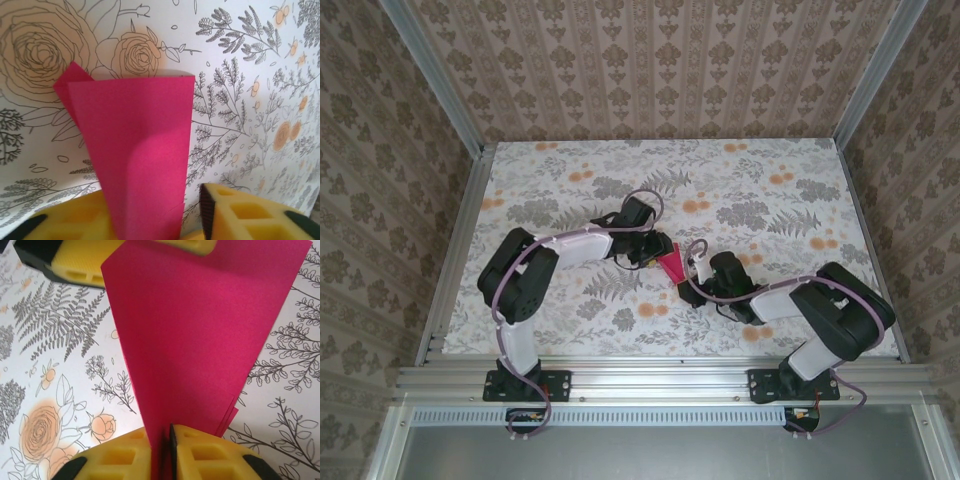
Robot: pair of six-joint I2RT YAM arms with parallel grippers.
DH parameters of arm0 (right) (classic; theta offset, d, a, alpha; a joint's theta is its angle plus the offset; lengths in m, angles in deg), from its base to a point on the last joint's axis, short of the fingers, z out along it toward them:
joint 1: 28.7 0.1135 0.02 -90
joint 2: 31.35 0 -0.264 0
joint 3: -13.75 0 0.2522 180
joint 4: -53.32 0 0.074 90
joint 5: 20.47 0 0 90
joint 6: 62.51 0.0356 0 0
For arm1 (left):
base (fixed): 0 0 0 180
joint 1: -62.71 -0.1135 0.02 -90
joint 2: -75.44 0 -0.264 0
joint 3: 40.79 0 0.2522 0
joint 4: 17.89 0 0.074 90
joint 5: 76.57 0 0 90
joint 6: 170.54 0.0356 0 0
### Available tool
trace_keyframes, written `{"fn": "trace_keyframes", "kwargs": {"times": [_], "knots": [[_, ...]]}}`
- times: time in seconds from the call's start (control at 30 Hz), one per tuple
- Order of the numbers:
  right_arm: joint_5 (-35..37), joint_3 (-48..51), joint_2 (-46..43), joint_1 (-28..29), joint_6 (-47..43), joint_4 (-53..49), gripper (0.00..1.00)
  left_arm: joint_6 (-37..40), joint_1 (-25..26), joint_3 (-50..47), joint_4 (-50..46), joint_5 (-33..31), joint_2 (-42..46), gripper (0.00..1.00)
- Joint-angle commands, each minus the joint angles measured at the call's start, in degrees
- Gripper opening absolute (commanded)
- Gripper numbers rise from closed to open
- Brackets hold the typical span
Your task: Fold a paper plane with a square sheet of paper (pick it up from the middle)
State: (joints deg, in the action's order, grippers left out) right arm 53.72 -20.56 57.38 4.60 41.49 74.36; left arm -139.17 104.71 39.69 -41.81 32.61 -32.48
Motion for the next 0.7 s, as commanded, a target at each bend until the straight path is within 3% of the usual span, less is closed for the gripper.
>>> {"fn": "trace_keyframes", "kwargs": {"times": [0.0,0.13,0.3,0.53,0.67], "knots": [[2.91,-0.48,-2.2,1.04,-4.1,-5.14,0.24,1.57,-0.46,1.99,-4.42,0.51,-0.53,0.28],[5.2,-2.47,-5.35,2.56,-5.2,-12.14,0.31,1.59,-0.51,2.45,-5.52,0.16,-0.54,0.09],[9.79,-7.86,-10.87,4.75,-3.69,-27.69,0.39,1.68,-0.47,2.94,-6.53,0.11,-0.54,0.0],[18.42,-14.5,-13.21,9.61,-0.19,-43.95,0.43,1.4,-0.51,3.24,-6.98,0.44,-0.71,0.0],[19.94,-17.32,-14.29,11.9,0.33,-49.28,0.47,1.41,-0.43,3.33,-7.28,0.43,-0.63,0.0]]}}
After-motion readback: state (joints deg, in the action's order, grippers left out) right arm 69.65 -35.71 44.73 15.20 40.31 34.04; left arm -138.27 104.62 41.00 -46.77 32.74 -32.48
